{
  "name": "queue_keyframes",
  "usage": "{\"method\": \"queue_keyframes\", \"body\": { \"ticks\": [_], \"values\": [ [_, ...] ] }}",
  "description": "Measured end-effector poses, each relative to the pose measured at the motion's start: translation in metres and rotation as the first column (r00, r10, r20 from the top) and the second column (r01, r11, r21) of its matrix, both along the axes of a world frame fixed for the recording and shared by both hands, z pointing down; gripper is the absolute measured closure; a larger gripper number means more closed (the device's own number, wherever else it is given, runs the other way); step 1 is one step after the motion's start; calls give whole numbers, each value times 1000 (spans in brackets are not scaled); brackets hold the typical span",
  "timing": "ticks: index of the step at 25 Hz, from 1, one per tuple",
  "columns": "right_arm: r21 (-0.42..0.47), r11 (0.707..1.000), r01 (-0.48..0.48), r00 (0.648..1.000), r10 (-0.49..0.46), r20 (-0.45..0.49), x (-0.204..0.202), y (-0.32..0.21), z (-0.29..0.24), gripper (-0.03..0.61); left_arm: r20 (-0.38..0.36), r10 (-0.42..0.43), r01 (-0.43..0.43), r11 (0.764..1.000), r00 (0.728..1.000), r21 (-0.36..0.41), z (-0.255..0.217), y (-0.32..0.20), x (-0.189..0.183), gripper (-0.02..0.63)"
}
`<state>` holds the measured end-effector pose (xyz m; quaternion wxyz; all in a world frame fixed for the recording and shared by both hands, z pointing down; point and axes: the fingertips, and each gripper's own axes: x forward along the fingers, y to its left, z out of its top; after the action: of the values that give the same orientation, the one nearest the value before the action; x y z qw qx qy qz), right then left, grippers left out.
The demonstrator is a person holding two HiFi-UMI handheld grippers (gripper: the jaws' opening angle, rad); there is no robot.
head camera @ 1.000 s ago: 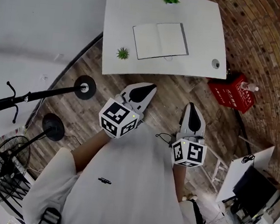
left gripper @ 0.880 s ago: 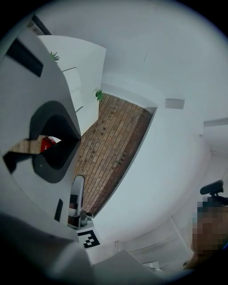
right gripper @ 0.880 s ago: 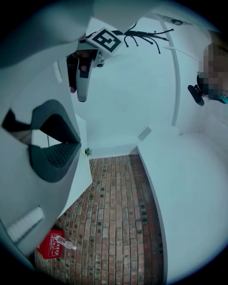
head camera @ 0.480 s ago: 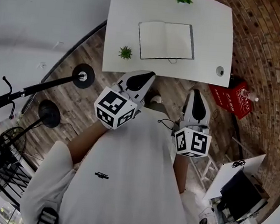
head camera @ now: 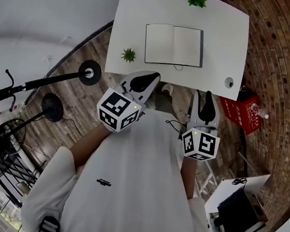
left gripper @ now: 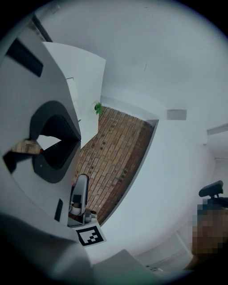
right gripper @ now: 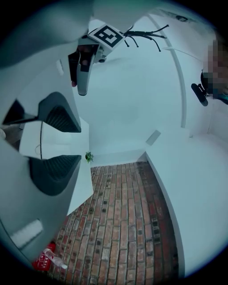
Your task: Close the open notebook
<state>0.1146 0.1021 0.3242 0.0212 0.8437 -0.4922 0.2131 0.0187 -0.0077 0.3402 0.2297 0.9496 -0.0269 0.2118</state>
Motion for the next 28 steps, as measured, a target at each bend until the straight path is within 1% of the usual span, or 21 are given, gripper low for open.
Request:
{"method": "queue_keyframes", "body": {
  "ticks": [4, 7, 10, 15, 18, 22, 28],
  "values": [
    [-6, 999, 31, 999, -31, 27, 23, -5, 15, 407, 27, -40, 39, 999, 999, 26, 4, -11, 13, 611],
    [-23, 999, 43, 998, -42, 53, 35, -5, 31, 388, 62, -49, 47, 998, 997, 30, 16, -12, 21, 611],
    [-29, 998, 48, 996, -45, 82, 46, -7, 45, 379, 93, -42, 40, 999, 995, 30, 28, -10, 32, 611],
    [-52, 997, 52, 991, -45, 123, 60, -7, 70, 364, 142, -21, 20, 1000, 990, 6, 50, -2, 55, 611],
    [-64, 997, 41, 988, -31, 149, 70, -3, 84, 360, 179, -8, 9, 1000, 984, -4, 67, 4, 67, 611],
    [-82, 996, 35, 982, -19, 187, 79, -2, 104, 356, 219, 1, 0, 1000, 976, -4, 88, 7, 78, 611],
    [-110, 993, 51, 971, -24, 236, 91, -9, 135, 353, 274, -10, 9, 1000, 962, 4, 115, 2, 89, 611]
  ]
}}
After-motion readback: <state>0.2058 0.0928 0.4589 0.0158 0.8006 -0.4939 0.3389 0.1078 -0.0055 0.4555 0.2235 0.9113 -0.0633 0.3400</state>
